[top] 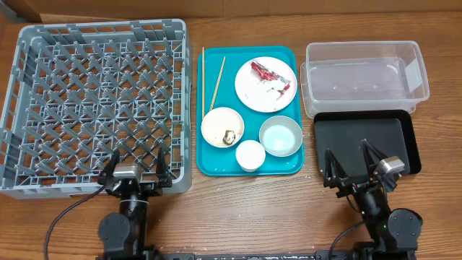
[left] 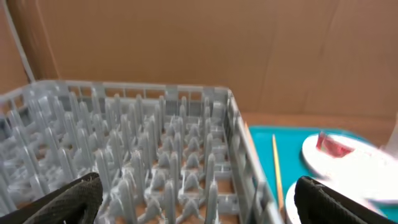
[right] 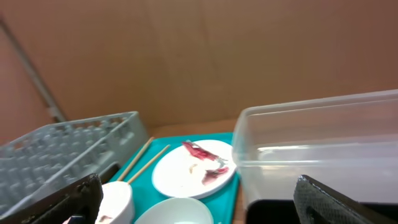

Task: Sort waste into correct bins and load items into the dishwasher
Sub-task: 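Move the right gripper toward the white plate with red wrapper, then grasp the tissue on the plate with the right gripper, lift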

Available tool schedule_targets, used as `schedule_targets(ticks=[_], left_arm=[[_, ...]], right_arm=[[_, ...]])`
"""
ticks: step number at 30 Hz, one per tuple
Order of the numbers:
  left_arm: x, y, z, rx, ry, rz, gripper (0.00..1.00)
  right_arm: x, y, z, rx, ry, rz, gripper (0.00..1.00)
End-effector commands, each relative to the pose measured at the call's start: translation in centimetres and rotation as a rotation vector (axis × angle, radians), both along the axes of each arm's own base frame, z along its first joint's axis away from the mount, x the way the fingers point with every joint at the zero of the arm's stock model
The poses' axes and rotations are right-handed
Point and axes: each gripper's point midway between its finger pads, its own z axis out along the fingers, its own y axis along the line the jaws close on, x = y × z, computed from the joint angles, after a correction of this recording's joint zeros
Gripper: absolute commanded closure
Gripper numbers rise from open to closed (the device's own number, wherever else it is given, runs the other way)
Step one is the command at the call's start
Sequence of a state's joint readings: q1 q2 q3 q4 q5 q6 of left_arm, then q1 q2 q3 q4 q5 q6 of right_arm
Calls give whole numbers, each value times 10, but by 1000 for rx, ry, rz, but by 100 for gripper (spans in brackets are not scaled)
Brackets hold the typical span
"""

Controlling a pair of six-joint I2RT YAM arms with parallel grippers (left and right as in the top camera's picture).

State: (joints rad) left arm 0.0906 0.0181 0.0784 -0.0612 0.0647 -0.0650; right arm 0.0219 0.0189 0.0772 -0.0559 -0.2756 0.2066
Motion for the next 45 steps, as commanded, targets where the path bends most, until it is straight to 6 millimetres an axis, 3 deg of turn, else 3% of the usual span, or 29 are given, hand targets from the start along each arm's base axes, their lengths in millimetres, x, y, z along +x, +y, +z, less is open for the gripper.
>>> schedule_targets(ticks=[1,8,14,18,22,27,32,35,37,40,45], left_arm=[[-11,-1,62,-17,-105,4,0],[-7,-5,127,-13,-60,-20,0],[5,-4,187,-1,37,-22,0],[19,-3,199,-6,141,-21,0],[39,1,189,-11,207,-10,0],[57,2,151,-24,355,-11,0],[62,2,95,-43,581,-12,0],[69,3,70,-51,678,-12,0],[75,3,57,-55,719,-12,0],[85,4,38,-60,781,-12,0],[95,5,6,-68,882,-12,0]], right_arm=[[-14,12,50,-3,-61,74,0],[-8,27,109,-16,-14,171,0],[33,37,143,-7,159,227,0],[74,45,152,-66,292,256,0],[122,71,148,-133,459,292,0],[175,115,109,-248,699,275,0],[214,164,62,-313,761,312,0],[226,184,30,-287,813,338,0],[233,186,10,-310,837,323,0],[244,172,-32,-341,931,211,0],[243,165,-98,-390,1079,173,4]])
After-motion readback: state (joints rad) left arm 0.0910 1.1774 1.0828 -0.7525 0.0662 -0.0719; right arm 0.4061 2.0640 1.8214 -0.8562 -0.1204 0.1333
